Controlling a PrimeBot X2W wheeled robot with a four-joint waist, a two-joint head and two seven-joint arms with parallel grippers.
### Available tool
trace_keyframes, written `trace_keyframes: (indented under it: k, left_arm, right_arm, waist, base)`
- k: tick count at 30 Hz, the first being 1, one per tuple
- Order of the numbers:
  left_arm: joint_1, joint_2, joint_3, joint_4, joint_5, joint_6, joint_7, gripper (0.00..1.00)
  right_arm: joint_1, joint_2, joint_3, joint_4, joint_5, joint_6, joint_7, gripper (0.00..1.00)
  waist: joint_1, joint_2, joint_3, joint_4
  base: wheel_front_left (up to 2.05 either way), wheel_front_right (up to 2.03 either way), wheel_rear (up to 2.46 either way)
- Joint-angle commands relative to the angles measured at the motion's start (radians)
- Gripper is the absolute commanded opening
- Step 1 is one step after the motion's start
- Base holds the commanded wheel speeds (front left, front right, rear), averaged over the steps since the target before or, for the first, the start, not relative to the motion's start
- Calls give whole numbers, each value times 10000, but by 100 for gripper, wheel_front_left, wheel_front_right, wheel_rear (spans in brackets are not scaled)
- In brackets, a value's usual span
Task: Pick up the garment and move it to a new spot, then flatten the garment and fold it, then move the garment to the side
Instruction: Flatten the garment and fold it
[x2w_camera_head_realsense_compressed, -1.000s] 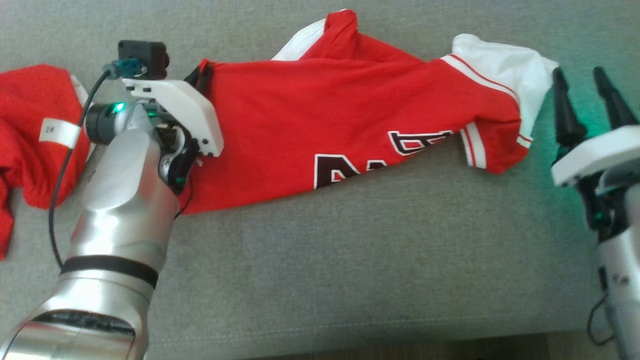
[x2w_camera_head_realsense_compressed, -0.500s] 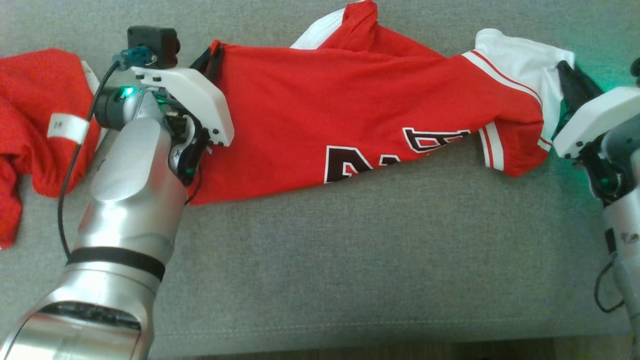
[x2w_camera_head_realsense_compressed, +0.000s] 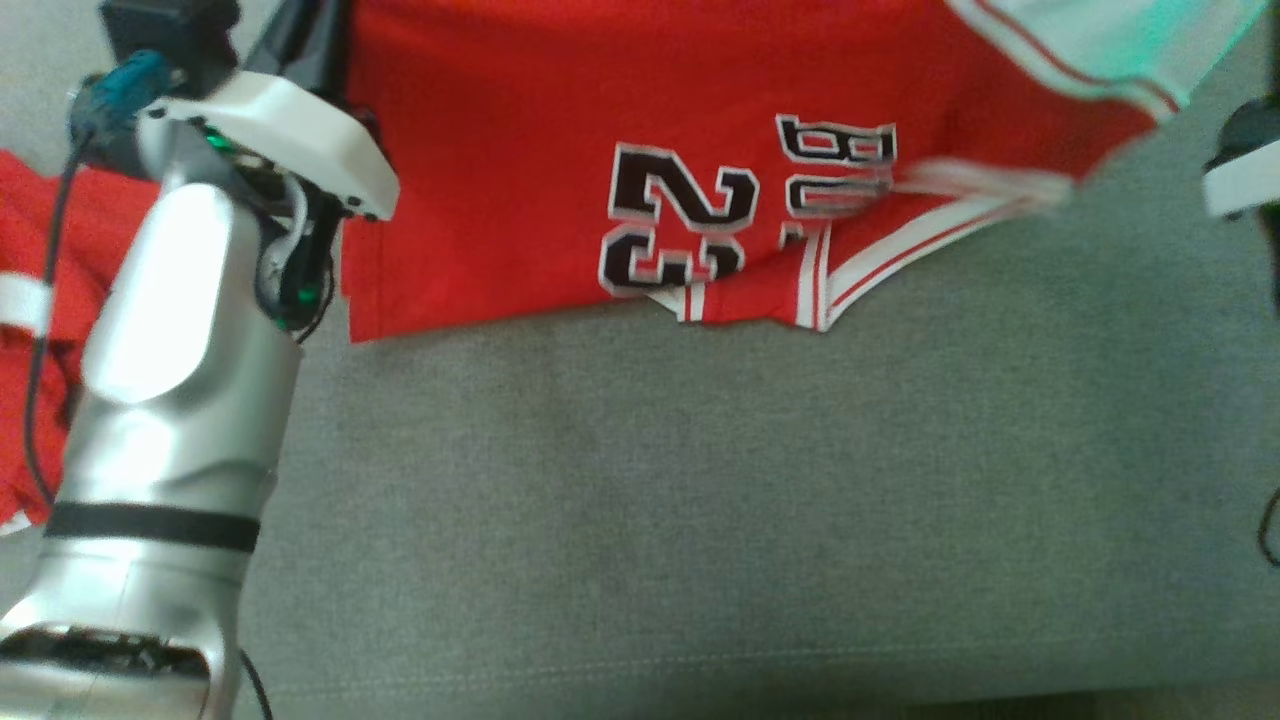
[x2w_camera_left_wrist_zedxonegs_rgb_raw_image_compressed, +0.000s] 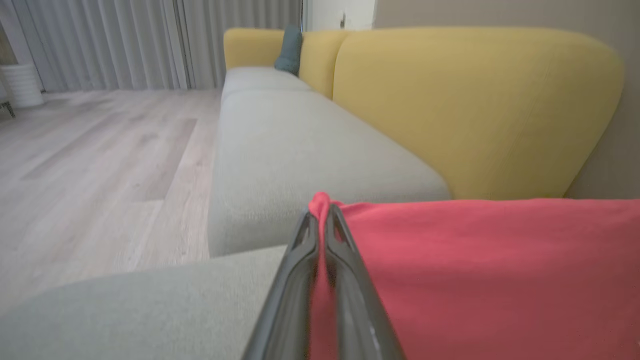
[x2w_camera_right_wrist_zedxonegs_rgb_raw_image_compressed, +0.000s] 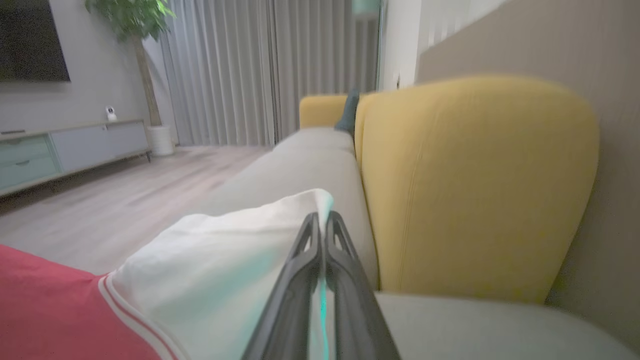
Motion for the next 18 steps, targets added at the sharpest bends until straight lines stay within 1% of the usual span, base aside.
trace_keyframes:
  k: [1,5,8,11,15,18]
  left_arm:
    - [25,553,377,-838,58,136,-120,0]
    - [497,919,455,-2776,91,338,113,0]
    - [819,1221,494,-4403,152,484,467,0]
    - [1024,1586,580,-5941,228,624,961,0]
    - [1163,2029,820,-7638,310,883,1657,0]
    - [1211,2293,985,-8542,330,1022,2131,0]
  right_arm:
    - [15,-285,-146,-902,-199,-9,-121,0]
    - [159,-499,-791,-2800,-654,-9,116,0]
    - [222,-565,-1357,-4094,-1011,-9,738,0]
    - [143,-572,-1672,-5210,-1205,-9,1417,0]
    - [-176,-689,-1975,-6227,-1307,-9,2132,0]
    - [-563,-863,-2079,-6605,-1235,-9,2539,0]
  waist:
    - [-1,0,-390,-84]
    - [-1,0,-926,-75]
    - [-1,0,-1324,-57]
    - [-1,0,-1667,-97]
    - [-1,0,-2097,-140]
    - [-1,0,-2333,-187]
  base:
    - [0,0,0]
    - [0,0,0]
    - [0,0,0]
    - [0,0,0]
    - [0,0,0]
    - [0,0,0]
